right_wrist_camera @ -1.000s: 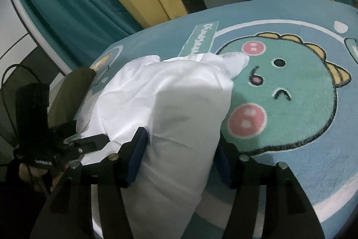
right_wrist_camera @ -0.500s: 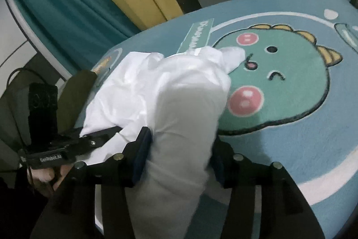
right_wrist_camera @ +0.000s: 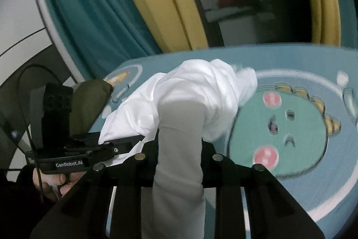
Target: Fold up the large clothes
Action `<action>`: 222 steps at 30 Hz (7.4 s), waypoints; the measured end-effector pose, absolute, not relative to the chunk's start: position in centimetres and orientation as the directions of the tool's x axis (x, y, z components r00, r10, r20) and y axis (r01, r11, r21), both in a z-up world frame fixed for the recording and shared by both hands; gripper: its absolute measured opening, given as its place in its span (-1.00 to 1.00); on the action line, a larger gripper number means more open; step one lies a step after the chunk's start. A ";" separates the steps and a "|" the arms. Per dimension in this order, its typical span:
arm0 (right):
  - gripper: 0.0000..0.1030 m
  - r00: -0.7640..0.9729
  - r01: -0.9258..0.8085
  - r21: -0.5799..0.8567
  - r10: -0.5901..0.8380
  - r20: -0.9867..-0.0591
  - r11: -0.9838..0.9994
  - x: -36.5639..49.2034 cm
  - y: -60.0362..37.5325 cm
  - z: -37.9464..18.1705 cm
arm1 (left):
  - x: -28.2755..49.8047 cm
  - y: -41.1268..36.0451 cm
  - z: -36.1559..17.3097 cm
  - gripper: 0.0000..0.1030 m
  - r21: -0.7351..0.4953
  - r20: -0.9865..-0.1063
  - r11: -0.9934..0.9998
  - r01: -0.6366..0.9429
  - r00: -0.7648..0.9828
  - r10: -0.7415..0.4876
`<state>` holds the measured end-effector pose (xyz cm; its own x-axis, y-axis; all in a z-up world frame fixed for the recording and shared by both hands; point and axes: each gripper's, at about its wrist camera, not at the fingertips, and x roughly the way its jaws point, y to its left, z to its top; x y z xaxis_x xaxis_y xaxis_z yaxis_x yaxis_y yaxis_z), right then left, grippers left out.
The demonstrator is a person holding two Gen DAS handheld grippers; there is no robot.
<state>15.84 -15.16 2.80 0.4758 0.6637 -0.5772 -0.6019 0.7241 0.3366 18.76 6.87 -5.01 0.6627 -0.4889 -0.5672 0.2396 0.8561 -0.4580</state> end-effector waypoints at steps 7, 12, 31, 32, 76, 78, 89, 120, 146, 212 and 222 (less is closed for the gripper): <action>-0.55 0.512 -0.683 0.239 0.686 -0.517 0.690 17.3 -10.7 7.3 | 19.6 10.9 -0.6 -0.48 -0.384 -0.505 0.891 0.244 0.752 -0.423; -0.55 0.514 -0.743 0.177 0.719 -0.467 0.646 18.5 -6.2 9.4 | 20.0 14.8 1.5 -0.48 -0.331 -0.473 0.923 0.197 0.811 -0.343; -0.55 0.365 -0.813 0.299 0.838 -0.406 0.499 25.9 7.8 4.6 | 23.5 28.4 0.1 -0.48 -0.248 -0.554 0.966 -0.067 0.828 -0.085; -0.55 0.366 -0.804 0.301 0.825 -0.431 0.514 26.4 8.1 3.6 | 24.2 28.9 -1.0 -0.48 -0.259 -0.580 0.962 -0.086 0.810 -0.084; 0.56 0.429 -0.539 0.251 0.518 -0.740 0.804 22.5 -3.3 -2.2 | 16.9 23.0 -4.0 -0.37 -0.138 -0.715 0.962 -0.234 0.696 0.067; 0.56 0.438 -0.528 0.248 0.510 -0.740 0.812 21.8 -4.4 -2.1 | 16.1 22.1 -4.0 -0.37 -0.145 -0.714 0.962 -0.229 0.697 0.059; 0.56 0.498 -0.447 0.235 0.458 -0.736 0.863 17.4 -11.7 -1.4 | 13.4 17.4 -3.4 0.11 -0.196 -0.690 0.963 -0.187 0.724 0.001; 0.89 0.752 -0.295 0.109 0.301 -0.586 0.949 8.0 -27.3 6.5 | 8.1 5.5 4.7 0.30 -0.080 -0.436 0.996 -0.037 0.900 -0.001; 0.97 0.924 -0.281 0.003 0.271 -0.270 0.960 3.4 -25.8 16.1 | 5.9 6.8 9.3 0.34 -0.097 -0.225 0.993 -0.070 0.973 0.047; 0.97 0.866 -0.296 0.024 0.279 -0.416 0.955 9.0 -25.7 12.2 | 8.7 6.6 7.0 0.34 -0.108 -0.322 0.987 -0.116 0.944 0.075; 0.97 0.860 -0.308 0.017 0.286 -0.423 0.951 9.1 -25.3 12.1 | 8.7 6.7 6.8 0.34 -0.112 -0.330 0.985 -0.127 0.940 0.084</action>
